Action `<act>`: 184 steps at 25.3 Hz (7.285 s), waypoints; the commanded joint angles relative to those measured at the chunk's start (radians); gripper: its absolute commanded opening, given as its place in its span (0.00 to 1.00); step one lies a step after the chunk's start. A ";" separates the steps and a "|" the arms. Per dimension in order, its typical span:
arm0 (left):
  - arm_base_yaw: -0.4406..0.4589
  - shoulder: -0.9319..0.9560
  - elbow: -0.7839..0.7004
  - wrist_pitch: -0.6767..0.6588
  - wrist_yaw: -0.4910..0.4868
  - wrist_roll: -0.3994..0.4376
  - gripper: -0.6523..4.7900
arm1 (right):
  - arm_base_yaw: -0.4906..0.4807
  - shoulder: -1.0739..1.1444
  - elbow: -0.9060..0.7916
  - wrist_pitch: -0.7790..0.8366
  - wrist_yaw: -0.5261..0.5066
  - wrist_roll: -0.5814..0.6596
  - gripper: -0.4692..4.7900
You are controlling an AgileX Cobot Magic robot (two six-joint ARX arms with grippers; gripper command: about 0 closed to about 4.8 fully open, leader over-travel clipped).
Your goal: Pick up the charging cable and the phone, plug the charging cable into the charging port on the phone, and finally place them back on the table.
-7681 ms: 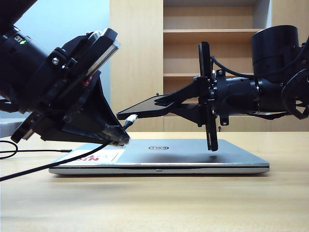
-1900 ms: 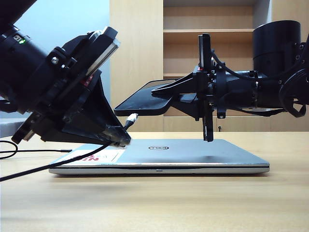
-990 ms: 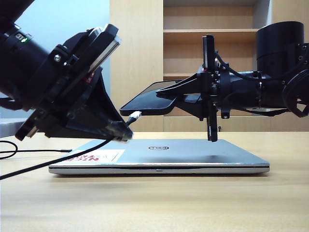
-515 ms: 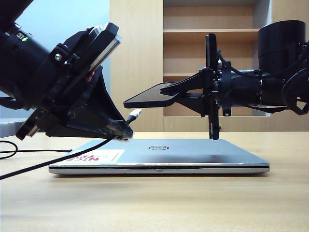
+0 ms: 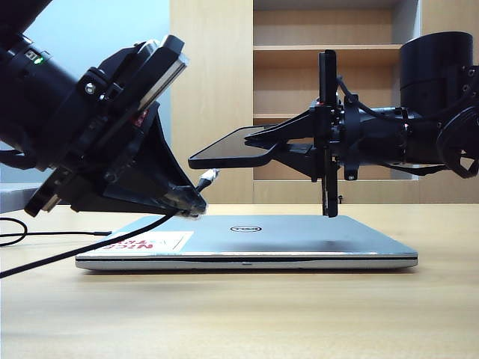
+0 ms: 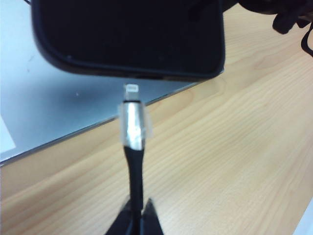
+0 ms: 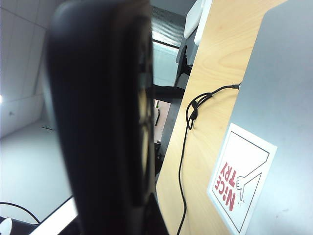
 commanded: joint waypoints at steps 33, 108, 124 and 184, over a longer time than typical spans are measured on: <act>0.001 -0.003 0.005 0.013 0.000 0.004 0.11 | 0.019 -0.008 0.005 0.008 0.054 -0.070 0.08; 0.001 -0.003 0.005 0.013 0.000 0.003 0.11 | 0.020 -0.008 0.004 0.063 -0.014 -0.060 0.08; 0.001 -0.003 0.005 0.013 0.000 0.003 0.11 | 0.017 -0.008 0.003 0.070 -0.009 -0.060 0.08; 0.001 -0.005 0.006 0.045 0.000 0.004 0.11 | 0.053 -0.008 0.002 0.044 -0.076 0.097 0.08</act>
